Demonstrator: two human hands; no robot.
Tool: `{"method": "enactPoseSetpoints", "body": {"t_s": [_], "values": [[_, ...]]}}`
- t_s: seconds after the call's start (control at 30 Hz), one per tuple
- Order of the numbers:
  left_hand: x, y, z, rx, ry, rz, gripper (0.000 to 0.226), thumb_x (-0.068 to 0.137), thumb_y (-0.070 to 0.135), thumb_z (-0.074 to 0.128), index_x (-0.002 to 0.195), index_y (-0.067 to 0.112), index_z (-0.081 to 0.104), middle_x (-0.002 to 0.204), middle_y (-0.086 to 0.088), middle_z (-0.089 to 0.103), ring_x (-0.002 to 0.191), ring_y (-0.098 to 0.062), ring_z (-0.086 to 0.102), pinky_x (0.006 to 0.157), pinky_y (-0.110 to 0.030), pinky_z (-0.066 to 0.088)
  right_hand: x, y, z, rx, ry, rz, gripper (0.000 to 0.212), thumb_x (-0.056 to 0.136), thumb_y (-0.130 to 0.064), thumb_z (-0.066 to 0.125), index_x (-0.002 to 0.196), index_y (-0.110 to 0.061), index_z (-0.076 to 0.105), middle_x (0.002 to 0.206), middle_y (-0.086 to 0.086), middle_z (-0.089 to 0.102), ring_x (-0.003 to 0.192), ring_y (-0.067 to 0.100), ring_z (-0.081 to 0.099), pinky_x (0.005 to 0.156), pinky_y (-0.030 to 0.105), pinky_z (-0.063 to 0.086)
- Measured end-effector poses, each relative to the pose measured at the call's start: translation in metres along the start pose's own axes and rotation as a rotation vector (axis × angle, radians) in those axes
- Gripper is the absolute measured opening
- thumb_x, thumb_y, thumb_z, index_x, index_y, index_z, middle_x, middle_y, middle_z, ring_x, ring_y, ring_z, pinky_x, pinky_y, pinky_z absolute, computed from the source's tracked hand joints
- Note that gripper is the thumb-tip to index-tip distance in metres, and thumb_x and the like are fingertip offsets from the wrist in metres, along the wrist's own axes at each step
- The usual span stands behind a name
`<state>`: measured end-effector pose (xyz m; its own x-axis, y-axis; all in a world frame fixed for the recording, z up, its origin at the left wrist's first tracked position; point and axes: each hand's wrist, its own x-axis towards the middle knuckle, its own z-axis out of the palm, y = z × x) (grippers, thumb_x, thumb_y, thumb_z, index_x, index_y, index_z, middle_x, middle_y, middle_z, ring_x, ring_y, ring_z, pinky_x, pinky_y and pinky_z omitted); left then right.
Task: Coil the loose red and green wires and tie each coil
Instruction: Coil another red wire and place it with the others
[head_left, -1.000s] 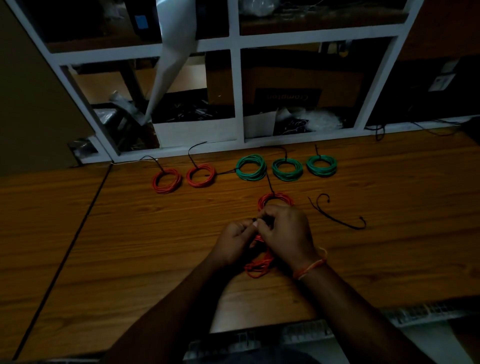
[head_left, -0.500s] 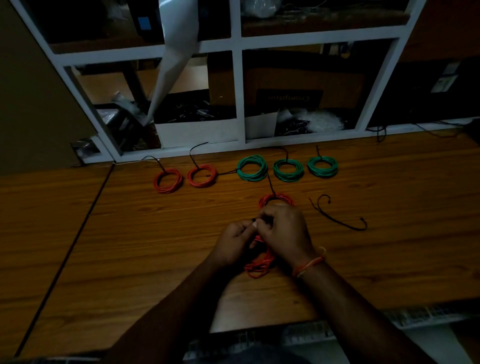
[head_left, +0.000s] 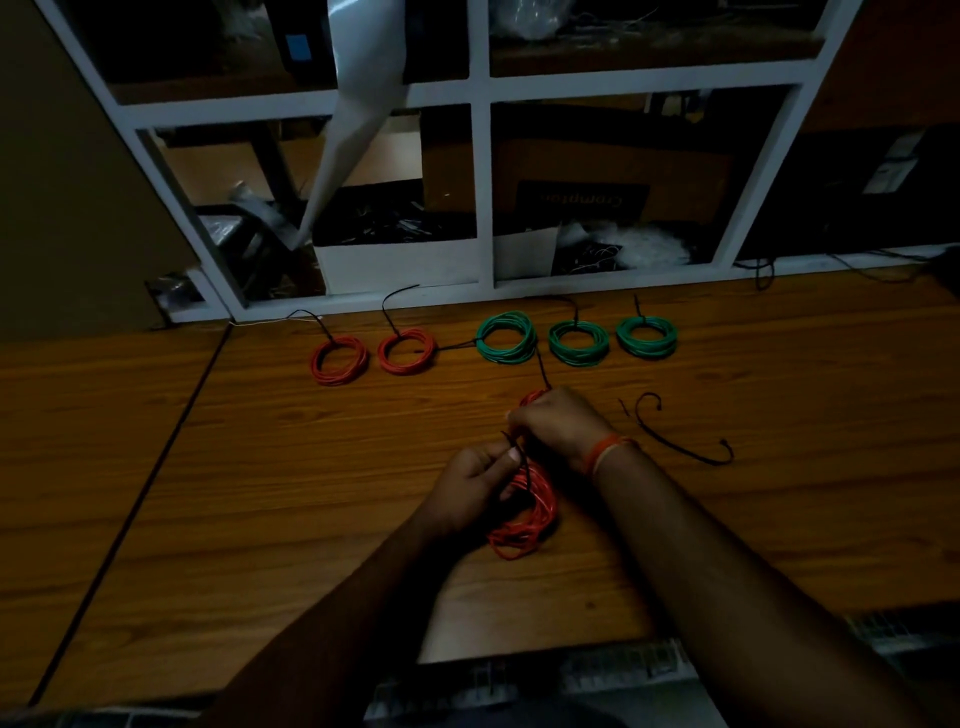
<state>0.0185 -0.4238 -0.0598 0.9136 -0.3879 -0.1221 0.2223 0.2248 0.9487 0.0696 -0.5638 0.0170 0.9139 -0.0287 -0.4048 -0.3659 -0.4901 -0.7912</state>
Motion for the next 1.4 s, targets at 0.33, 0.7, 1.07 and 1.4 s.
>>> {"method": "enactPoseSetpoints", "body": {"t_s": [0.33,0.7,1.07,1.4], "values": [[-0.003,0.006,0.001,0.05,-0.016,0.006,0.034,0.104,0.027,0.051,0.073,0.014,0.054,0.06,-0.005,0.042,0.05,-0.014,0.038,0.049,-0.024,0.031,0.0,-0.014,0.003,-0.048,0.165,-0.266,0.013,0.098,-0.016,0.064,0.087,-0.012,0.071,0.102,-0.001,0.071,0.098,0.013,0.064,0.086,0.033,0.052],[-0.002,0.005,-0.004,-0.071,0.022,-0.023,0.024,0.106,0.023,0.05,0.098,0.001,0.055,0.062,-0.005,0.038,0.05,-0.013,0.032,0.051,-0.031,0.016,0.02,-0.009,-0.009,-0.008,0.419,-0.417,0.011,0.102,-0.02,0.056,0.096,-0.014,0.063,0.099,0.003,0.063,0.091,0.018,0.059,0.065,0.023,0.038],[-0.003,0.005,0.009,0.104,0.164,0.044,0.027,0.099,0.024,0.062,0.076,0.009,0.06,0.064,-0.003,0.048,0.057,-0.015,0.044,0.057,-0.028,0.032,0.005,-0.02,-0.003,0.127,0.271,-0.472,0.016,0.107,-0.019,0.042,0.094,-0.019,0.051,0.083,-0.001,0.067,0.068,0.01,0.056,0.069,0.028,0.04],[-0.008,0.003,0.007,0.051,0.169,0.091,0.028,0.101,0.023,0.057,0.104,-0.001,0.071,0.095,-0.021,0.07,0.087,-0.035,0.065,0.079,-0.048,0.052,-0.007,-0.038,-0.006,0.175,0.376,-0.674,0.014,0.104,-0.011,0.046,0.092,-0.017,0.051,0.079,0.0,0.059,0.07,0.011,0.057,0.064,0.024,0.045]]}}
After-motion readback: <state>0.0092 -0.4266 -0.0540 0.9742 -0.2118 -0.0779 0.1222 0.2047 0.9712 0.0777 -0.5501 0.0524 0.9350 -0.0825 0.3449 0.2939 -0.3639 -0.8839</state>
